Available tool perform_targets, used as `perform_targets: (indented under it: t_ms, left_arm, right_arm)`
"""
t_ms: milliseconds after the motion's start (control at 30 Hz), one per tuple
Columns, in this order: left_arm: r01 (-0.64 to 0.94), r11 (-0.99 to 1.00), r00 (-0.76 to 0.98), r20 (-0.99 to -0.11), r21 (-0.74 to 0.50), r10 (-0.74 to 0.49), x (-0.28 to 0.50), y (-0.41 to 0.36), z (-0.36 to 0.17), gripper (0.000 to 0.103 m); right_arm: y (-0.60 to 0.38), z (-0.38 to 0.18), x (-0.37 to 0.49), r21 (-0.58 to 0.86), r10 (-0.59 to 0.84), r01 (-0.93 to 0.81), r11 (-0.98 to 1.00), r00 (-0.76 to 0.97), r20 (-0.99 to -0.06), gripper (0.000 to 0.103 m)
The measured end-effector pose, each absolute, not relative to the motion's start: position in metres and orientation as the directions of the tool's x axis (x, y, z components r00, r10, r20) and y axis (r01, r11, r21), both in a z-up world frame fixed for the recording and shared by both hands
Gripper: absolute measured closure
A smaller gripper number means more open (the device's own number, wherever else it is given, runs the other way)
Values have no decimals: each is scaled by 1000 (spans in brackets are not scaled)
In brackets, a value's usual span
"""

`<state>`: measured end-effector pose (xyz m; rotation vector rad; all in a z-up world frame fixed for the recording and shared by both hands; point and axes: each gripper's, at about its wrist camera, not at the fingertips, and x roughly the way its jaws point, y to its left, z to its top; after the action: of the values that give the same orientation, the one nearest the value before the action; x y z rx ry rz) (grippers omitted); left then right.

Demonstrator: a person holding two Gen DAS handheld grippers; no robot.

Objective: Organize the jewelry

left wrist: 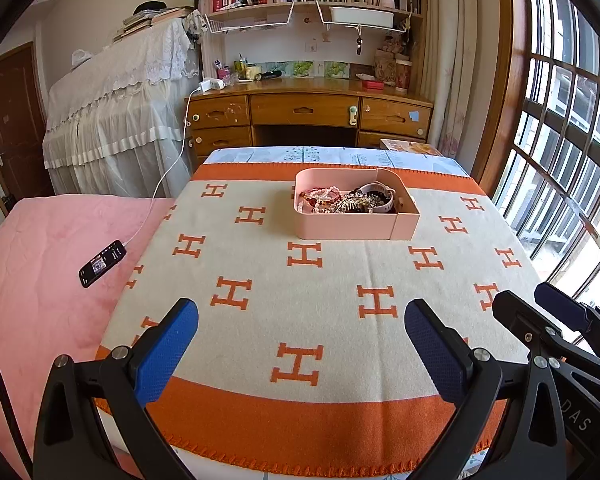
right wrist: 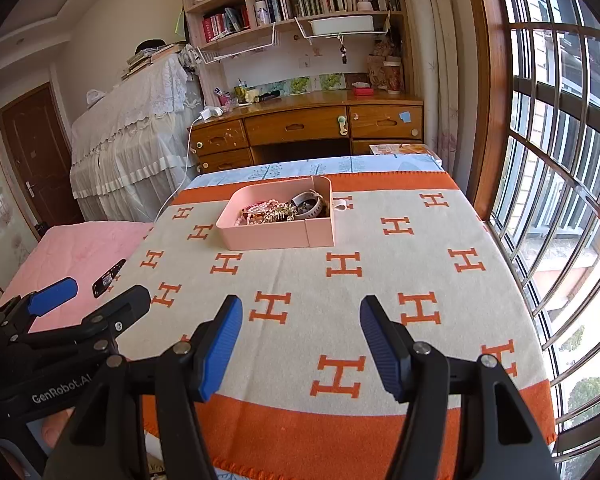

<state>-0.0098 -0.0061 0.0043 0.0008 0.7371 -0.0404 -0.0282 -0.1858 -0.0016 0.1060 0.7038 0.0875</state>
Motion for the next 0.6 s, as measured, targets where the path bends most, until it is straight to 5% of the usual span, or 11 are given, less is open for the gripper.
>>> perform_targets:
  t_ms: [600]
  left_arm:
    - [34,999,732,-681,-10,-32,-8,-4,1,1]
  right_arm:
    - [-185,-3,-29,131,118,-42,990,755,-645,41]
